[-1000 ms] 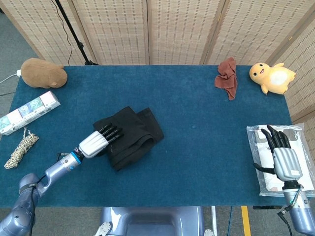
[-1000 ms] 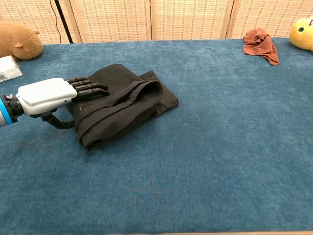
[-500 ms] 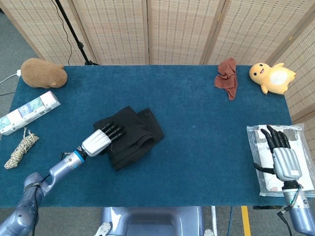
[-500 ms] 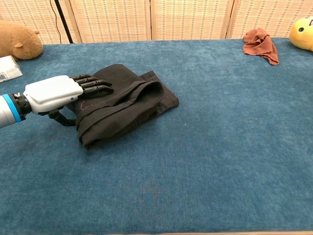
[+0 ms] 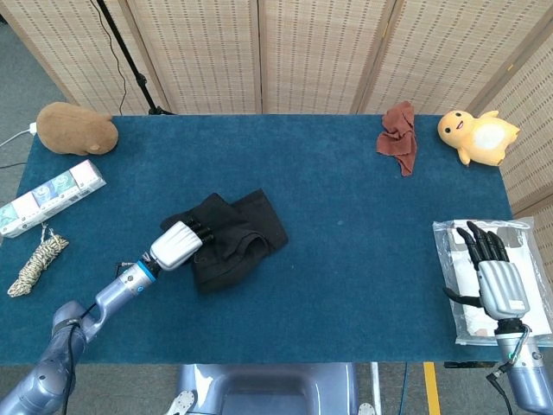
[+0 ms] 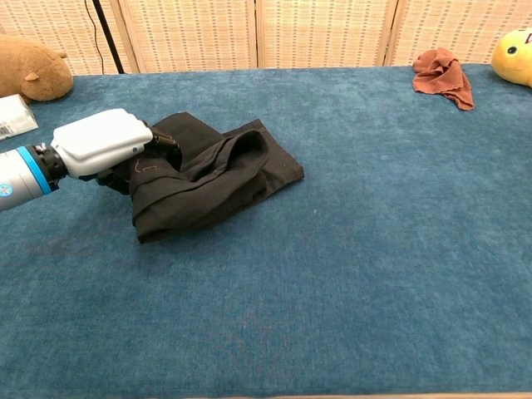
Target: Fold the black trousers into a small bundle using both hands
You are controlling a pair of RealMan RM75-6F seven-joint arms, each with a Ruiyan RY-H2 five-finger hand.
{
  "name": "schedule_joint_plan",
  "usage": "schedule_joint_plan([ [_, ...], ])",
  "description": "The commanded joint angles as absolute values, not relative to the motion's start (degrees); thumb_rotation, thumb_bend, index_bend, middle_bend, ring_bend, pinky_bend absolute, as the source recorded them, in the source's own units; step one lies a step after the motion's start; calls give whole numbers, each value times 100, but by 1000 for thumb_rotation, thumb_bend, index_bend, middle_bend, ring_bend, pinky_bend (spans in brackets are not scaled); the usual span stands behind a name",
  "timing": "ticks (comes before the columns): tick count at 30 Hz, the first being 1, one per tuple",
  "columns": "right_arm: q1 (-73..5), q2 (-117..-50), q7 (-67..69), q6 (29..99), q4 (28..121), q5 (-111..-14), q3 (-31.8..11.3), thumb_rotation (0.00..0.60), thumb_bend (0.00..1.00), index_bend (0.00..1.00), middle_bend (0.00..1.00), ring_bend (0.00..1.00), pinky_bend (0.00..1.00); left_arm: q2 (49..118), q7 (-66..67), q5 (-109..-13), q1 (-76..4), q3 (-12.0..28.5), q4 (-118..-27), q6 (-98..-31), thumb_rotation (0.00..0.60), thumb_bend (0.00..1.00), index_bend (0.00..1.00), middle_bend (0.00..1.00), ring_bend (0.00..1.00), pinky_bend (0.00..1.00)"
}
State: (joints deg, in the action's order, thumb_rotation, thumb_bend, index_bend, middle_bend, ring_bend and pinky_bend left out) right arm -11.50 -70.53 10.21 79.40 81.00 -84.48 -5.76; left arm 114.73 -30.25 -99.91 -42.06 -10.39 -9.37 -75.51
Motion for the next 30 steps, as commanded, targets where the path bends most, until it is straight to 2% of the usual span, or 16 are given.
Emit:
schedule_joint_plan([
  [1,-1148,-7053,1015,7946,8103,-8453,-573,600,0,0,0,0,0,11435,-3060,-9995,-4250,-1035,-953,-7609,600,765,770,610,547,455],
  [6,-1151,-7051,1015,7956,8118,-8468,-574,600,0,0,0,0,0,11129,-3206,-10118,-4122,-1147,-1060,-8138,600,781,791,625,557,456],
  [14,-1180,-7103,954,7832,8107,-8485,-499,600,0,0,0,0,0,10161,-3642,-10179,-3071,-1296,-1431,-9529,600,766,791,625,553,456],
  [19,-1229,-7174,761,7799,8179,-8597,-438,600,0,0,0,0,0,9608,-3865,-10159,-2271,-1428,-1455,-9779,600,762,790,625,549,456],
  [24,-1262,-7222,625,7779,8238,-8644,-415,600,0,0,0,0,0,9437,-3872,-10246,-1808,-1586,-1334,-9761,600,764,751,601,524,456],
  [26,-1273,-7233,602,7773,8251,-8657,-409,600,0,0,0,0,0,9437,-3860,-10262,-1741,-1606,-1300,-9745,600,757,675,536,464,442],
  [28,-1284,-7240,587,7766,8268,-8674,-402,600,0,0,0,0,0,9442,-3867,-10278,-1688,-1627,-1267,-9674,600,714,547,402,353,359],
  [30,-1293,-7246,574,7767,8285,-8693,-395,600,0,0,0,0,0,9444,-3882,-10299,-1665,-1651,-1261,-9555,600,596,370,201,201,208],
])
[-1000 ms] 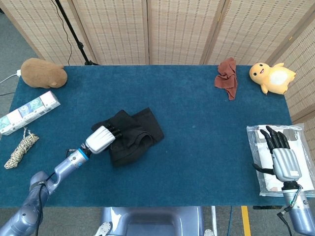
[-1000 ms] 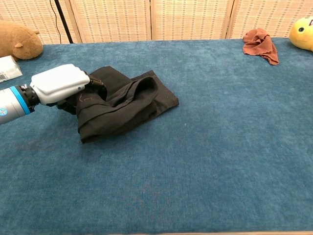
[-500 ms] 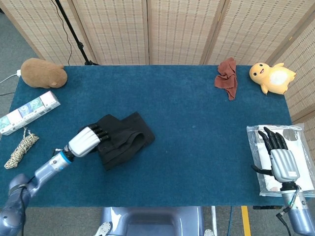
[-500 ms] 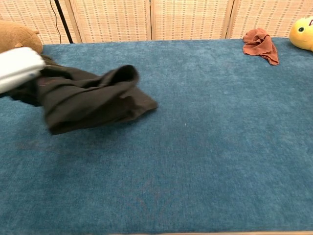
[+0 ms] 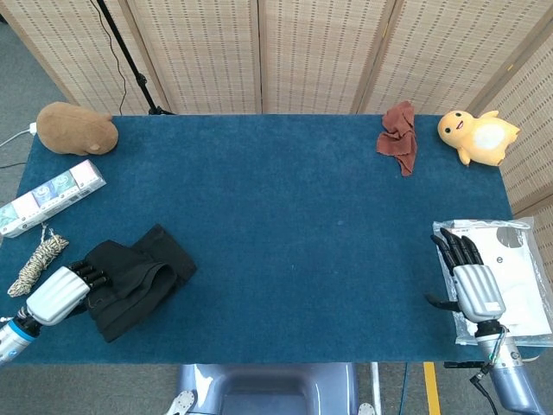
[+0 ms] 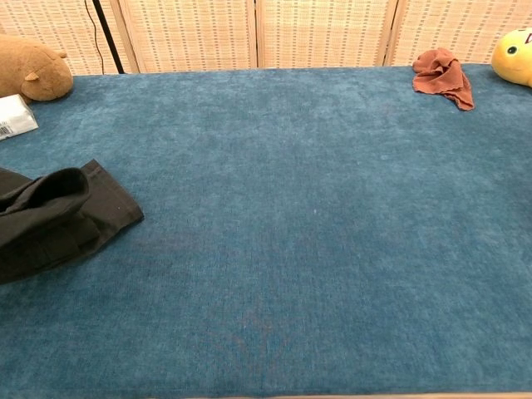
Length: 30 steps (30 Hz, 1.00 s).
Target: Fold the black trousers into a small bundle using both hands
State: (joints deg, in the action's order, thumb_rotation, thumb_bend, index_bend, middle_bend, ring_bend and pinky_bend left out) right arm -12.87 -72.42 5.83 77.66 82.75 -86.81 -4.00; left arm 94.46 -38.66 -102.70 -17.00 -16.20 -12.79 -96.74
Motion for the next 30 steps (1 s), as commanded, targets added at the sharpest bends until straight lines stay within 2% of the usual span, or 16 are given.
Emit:
schedule_joint_plan([
  [1,-1293,-7246,569,7774,8292,-8702,-392,600,0,0,0,0,0,9448,-3864,-10306,-1660,-1654,-1265,-9522,595,550,303,134,146,159],
  [3,-1288,-7243,563,7795,8304,-8716,-387,600,0,0,0,0,0,9441,-3746,-10347,-1648,-1688,-1253,-9443,529,408,91,11,22,36],
  [5,-1274,-7226,629,7834,8337,-8711,-400,600,0,0,0,0,0,9336,-3558,-10473,-1618,-1811,-1274,-9378,453,298,5,0,0,0],
  [6,-1271,-7209,677,7836,8350,-8713,-398,600,0,0,0,0,0,9260,-3496,-10511,-1608,-1841,-1329,-9425,425,249,0,0,0,0],
  [9,-1267,-7183,700,7839,8350,-8715,-391,600,0,0,0,0,0,9025,-3346,-10582,-1568,-1892,-1531,-9553,408,185,0,0,0,0],
  [14,-1251,-7175,633,7880,8390,-8740,-376,600,0,0,0,0,0,8734,-3255,-10579,-1447,-1850,-1753,-9886,409,155,0,0,0,0],
  [17,-1225,-7150,556,7936,8481,-8785,-350,600,0,0,0,0,0,8545,-3586,-10431,-1365,-1688,-1941,-10171,409,152,0,0,0,0],
  [21,-1179,-7047,400,7986,8644,-8811,-313,600,0,0,0,0,0,8364,-4147,-9965,-1314,-1185,-2345,-10529,411,139,0,0,0,0],
  [23,-1140,-7011,220,8088,8673,-8816,-334,600,0,0,0,0,0,8255,-4354,-9542,-1307,-827,-2833,-10295,411,134,0,0,0,0],
  [25,-1116,-7005,140,8155,8691,-8822,-348,600,0,0,0,0,0,8120,-4225,-9348,-1324,-694,-3307,-10001,421,132,0,0,0,0],
  [30,-1069,-6970,62,8261,8686,-8814,-377,600,0,0,0,0,0,7733,-3567,-8858,-1365,-420,-4999,-9247,580,133,0,0,0,0],
])
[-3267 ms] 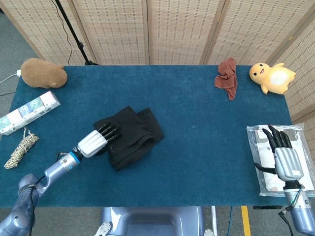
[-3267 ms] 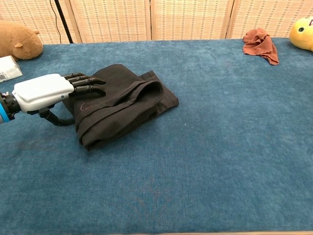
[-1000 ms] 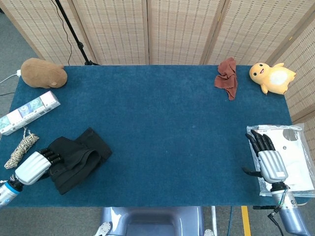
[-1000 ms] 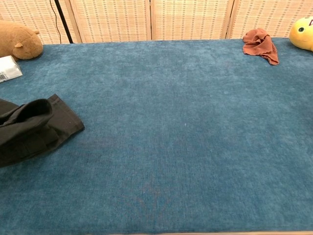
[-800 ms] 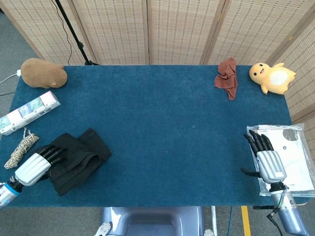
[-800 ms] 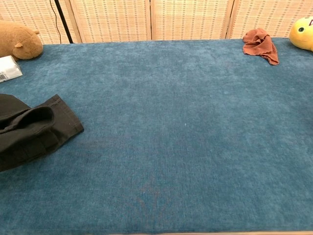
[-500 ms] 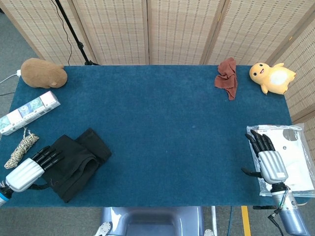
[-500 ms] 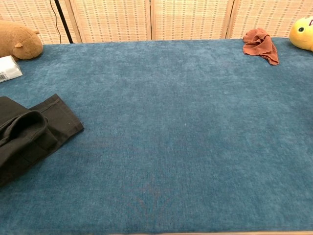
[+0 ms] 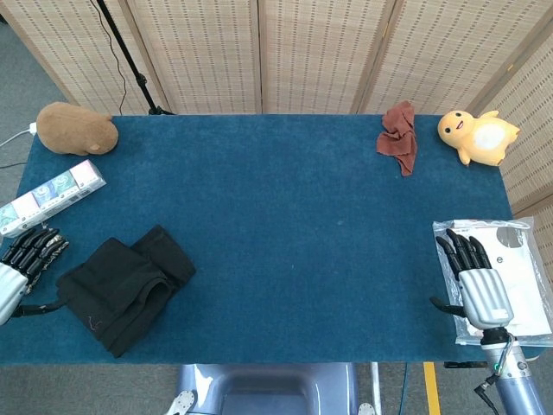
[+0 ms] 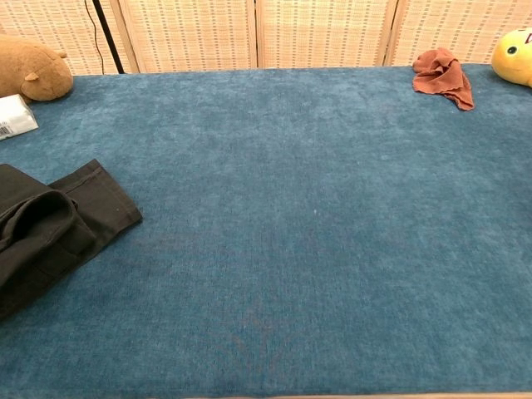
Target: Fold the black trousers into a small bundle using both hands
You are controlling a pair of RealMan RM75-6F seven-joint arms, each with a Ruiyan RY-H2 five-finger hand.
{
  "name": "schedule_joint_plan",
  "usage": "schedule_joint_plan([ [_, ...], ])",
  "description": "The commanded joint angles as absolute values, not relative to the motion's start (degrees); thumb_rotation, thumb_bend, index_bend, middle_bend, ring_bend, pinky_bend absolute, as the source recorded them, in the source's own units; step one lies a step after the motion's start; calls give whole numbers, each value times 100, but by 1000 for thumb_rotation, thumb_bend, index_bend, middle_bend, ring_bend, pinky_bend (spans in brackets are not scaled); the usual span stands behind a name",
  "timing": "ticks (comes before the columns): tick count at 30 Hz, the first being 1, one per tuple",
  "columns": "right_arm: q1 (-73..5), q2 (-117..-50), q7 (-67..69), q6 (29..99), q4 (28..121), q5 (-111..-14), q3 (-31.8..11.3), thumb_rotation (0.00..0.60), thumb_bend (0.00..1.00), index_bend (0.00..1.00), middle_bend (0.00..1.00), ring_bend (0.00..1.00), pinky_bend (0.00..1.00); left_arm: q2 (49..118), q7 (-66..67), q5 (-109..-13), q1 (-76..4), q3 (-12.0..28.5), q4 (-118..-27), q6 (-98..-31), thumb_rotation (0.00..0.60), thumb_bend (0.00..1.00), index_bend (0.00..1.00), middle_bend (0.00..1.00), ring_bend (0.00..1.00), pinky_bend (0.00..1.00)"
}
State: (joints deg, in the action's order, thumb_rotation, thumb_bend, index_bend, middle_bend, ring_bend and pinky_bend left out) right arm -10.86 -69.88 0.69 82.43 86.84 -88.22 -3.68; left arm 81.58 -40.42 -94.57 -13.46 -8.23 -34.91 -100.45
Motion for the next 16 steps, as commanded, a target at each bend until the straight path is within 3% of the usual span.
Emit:
schedule_joint_plan([
  [1,-1060,-6953,72,8264,8691,-8803,-379,600,0,0,0,0,0,7626,-3464,-8774,-1378,-403,-5408,-9057,587,133,0,0,0,0],
  [4,-1036,-6884,104,8249,8720,-8763,-376,600,0,0,0,0,0,7294,-3453,-8521,-1434,-349,-6637,-8502,600,133,0,0,0,0],
  [10,-991,-6711,-4,8106,8881,-8643,-313,600,0,0,0,0,0,6961,-3708,-8192,-1506,-150,-7852,-7998,599,132,0,0,0,0],
  [16,-935,-6568,-162,8076,9071,-8497,-330,600,0,0,0,0,0,6873,-3454,-8056,-1548,55,-8109,-7818,598,133,0,0,0,0],
])
